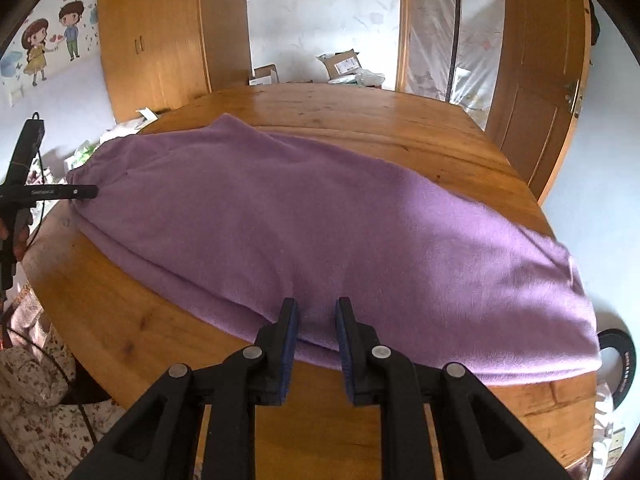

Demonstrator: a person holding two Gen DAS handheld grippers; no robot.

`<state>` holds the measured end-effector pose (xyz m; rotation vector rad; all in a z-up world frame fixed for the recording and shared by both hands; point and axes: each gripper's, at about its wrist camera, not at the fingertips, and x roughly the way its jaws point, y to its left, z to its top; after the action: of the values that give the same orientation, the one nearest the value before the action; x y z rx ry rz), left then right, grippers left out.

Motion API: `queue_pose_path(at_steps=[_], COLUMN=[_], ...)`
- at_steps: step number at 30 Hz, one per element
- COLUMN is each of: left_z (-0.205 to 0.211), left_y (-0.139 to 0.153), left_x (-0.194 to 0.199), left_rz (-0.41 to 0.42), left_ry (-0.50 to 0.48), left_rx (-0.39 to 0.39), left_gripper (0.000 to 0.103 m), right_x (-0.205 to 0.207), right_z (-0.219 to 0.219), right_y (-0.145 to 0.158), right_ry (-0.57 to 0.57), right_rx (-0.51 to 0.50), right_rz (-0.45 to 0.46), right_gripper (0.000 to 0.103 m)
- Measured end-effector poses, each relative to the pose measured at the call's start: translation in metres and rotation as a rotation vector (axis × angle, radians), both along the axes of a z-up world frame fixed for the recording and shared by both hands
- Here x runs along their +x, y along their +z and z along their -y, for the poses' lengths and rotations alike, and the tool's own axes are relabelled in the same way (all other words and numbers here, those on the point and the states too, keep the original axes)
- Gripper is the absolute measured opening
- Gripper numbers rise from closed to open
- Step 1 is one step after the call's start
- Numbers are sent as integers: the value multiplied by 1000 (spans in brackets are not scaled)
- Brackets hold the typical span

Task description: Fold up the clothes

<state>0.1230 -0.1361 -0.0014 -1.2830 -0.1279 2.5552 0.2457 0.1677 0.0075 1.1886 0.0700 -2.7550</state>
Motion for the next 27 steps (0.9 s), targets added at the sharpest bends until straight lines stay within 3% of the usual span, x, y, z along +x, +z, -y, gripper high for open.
queue_pose_path(at_steps=[3, 7, 11, 17, 21, 27], left_z=[4, 12, 21, 37, 49, 68], left_y=[1, 1, -2, 0, 1, -4], left_x=[6, 12, 22, 28, 32, 33], left_rz=[-6, -13, -15, -19, -25, -3], left_ry=[12, 30, 54, 101, 130, 198], left_rx=[-1, 12, 10, 17, 34, 30], left_gripper=[19, 19, 19, 19, 19, 19], right_x=[-15, -34, -33, -29, -38, -53], right_z=[18, 44, 54, 57, 81, 130], right_y=[13, 6, -13, -11, 2, -2], right_ry=[52, 110, 105, 100, 165, 281], right_rx=[-39, -41, -49, -43, -56, -61], right_rz=[-46, -62, -27, -16, -51, -35], right_gripper=[20, 20, 20, 20, 21, 24])
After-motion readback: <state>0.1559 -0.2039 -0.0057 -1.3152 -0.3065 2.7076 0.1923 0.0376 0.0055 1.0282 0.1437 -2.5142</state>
